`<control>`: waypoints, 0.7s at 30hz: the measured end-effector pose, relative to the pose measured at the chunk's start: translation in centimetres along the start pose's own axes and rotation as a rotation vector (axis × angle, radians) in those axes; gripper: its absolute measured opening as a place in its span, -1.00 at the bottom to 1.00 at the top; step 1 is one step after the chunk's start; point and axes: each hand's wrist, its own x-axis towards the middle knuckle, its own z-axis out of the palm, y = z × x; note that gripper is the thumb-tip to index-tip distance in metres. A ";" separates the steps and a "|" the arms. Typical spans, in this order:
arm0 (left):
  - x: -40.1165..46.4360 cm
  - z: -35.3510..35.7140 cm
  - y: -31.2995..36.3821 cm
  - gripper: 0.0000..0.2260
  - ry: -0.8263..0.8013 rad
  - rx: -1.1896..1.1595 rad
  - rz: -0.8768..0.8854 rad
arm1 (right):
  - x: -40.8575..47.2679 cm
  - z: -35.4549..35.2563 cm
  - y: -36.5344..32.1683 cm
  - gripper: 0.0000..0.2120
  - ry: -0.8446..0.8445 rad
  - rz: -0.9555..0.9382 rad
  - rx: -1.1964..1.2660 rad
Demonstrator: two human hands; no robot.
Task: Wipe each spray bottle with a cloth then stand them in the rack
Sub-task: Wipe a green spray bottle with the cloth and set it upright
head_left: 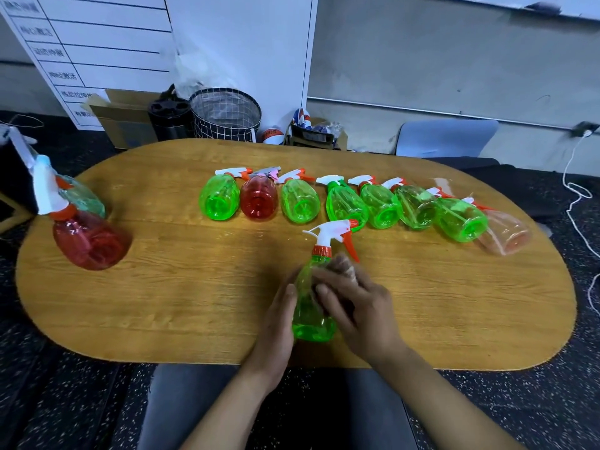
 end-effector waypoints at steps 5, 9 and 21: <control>-0.6 -0.2 0.4 -0.50 0.003 -0.030 0.004 | 2.0 1.1 -0.3 -0.72 0.001 0.143 -0.050; -0.7 -0.8 -0.1 -0.58 0.048 -0.073 -0.028 | -1.8 1.6 -1.0 -0.75 -0.131 -0.096 -0.052; -1.1 -1.5 1.3 -0.17 -0.008 -0.128 -0.095 | -2.3 0.7 -2.6 -0.88 0.261 0.444 0.470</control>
